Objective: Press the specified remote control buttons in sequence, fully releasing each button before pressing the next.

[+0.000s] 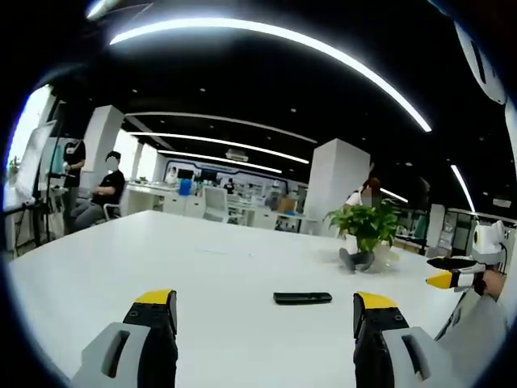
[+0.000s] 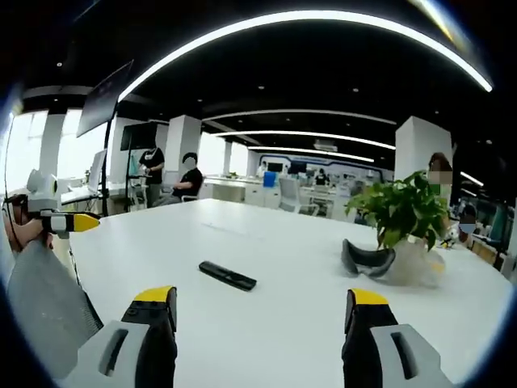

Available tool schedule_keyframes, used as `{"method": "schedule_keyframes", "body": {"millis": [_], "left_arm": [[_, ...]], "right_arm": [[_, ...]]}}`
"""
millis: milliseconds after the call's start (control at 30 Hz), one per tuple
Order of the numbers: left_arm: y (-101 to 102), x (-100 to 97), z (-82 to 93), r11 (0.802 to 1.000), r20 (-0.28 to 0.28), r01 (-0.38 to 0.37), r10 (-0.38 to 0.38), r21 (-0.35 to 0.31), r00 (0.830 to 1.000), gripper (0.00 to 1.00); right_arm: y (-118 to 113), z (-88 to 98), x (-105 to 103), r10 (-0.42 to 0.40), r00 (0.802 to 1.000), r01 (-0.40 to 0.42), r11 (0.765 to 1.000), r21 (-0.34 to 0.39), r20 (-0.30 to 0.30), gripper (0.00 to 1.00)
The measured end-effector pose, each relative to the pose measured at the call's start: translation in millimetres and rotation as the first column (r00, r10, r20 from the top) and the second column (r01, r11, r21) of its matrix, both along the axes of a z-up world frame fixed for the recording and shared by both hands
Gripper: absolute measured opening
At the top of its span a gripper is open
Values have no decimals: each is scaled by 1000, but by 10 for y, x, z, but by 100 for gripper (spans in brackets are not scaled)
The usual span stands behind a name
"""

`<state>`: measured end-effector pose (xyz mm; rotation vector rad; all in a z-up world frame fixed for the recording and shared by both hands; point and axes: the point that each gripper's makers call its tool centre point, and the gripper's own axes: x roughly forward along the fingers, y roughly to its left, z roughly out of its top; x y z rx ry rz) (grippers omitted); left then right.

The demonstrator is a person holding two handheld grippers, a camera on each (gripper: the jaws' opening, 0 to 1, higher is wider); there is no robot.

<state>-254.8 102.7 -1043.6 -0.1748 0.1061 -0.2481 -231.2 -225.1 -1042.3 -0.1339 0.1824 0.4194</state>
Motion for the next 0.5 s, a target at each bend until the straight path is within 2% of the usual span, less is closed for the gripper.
{"method": "schedule_keyframes", "body": {"millis": [500], "left_arm": [[-28,0,-31,1000,-16,10,-10,12,1000,93]], "right_arm": [[7,-18,-5,3,1000,-3,1000,-6,-8,83]]}}
